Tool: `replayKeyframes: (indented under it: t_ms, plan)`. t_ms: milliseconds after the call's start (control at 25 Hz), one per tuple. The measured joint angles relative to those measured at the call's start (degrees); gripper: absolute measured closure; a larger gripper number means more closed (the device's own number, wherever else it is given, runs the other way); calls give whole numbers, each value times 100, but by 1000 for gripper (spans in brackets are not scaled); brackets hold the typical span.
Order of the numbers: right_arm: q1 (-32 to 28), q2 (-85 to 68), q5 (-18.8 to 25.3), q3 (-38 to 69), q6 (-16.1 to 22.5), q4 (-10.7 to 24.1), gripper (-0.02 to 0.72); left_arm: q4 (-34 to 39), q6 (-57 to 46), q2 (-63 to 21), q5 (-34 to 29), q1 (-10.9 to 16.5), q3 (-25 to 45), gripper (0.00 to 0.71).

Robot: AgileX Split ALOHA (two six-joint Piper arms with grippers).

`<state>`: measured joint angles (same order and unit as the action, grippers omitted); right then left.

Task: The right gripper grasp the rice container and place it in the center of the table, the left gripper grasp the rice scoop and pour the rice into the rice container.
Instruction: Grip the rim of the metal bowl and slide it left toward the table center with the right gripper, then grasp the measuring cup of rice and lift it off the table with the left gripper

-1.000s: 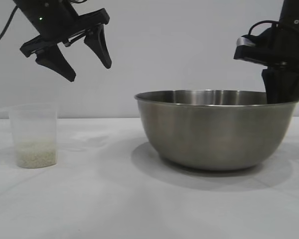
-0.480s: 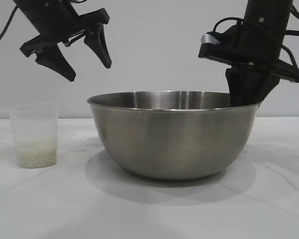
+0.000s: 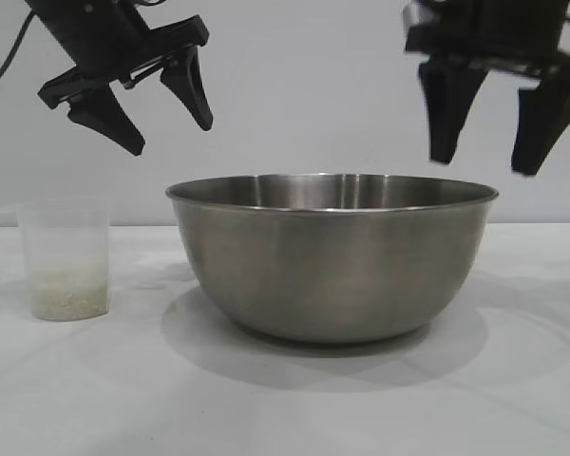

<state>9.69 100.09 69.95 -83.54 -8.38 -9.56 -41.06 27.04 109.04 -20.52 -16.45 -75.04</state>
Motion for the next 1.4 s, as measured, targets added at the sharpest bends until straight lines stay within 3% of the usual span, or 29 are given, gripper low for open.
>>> replayKeyframes:
  t_ms: [440,680,840,1040,1400]
  plan:
    - [-802,-1602,90,259,0,-10,172,20,9,0,-46,0,0,184]
    - [-902,-3021,100,1652,0,-34,172,30,9,0,-147,0,0,184]
    - [-902,-4318,-216,2784,0,-48,172,30,9,0,-179,0,0,184]
    - [-902,-5889,-305,3957,0,-52,172,39,9,0,-218,0,0,184]
    - [-902,-8519,-448,5291,0,141,172,52,9,0,-218,0,0,184]
